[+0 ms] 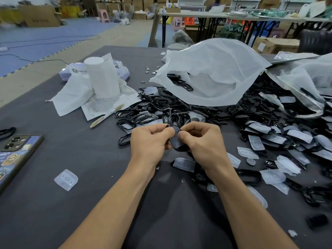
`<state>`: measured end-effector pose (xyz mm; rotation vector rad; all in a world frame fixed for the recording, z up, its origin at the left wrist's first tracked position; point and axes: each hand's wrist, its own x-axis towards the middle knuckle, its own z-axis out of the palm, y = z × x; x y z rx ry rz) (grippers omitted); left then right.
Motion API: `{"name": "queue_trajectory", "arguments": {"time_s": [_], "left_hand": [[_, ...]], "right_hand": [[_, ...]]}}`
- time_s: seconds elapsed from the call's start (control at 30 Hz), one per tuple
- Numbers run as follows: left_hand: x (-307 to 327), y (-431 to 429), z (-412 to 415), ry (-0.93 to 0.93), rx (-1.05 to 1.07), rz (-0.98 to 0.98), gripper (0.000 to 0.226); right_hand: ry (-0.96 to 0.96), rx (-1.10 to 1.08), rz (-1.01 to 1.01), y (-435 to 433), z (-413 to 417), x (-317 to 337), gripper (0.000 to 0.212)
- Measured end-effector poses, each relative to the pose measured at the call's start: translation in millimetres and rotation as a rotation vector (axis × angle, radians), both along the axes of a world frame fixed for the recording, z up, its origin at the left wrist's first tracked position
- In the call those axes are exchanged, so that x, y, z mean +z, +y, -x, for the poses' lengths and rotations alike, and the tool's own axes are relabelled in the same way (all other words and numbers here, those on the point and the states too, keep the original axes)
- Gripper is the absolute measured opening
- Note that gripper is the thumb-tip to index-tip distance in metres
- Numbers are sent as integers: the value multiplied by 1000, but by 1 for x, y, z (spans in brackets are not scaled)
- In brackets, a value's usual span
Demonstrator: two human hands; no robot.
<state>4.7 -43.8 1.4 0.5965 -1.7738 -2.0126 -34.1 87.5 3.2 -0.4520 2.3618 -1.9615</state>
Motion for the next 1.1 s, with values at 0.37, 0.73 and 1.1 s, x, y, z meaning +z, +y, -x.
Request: {"name": "queue_trajectory", "arguments": {"time_s": [0.37, 0.73, 1.1], "left_hand": [[-3, -4, -1, 43, 24, 118, 24], [5, -3, -6, 81, 15, 303, 44], [-1, -2, -1, 79, 0, 212, 45]], "right_hand": [[-159, 47, 159, -1, -1, 5, 30], [-145, -34, 138, 0, -2, 4, 29], [-67, -1, 11, 6, 5, 1, 37]]}}
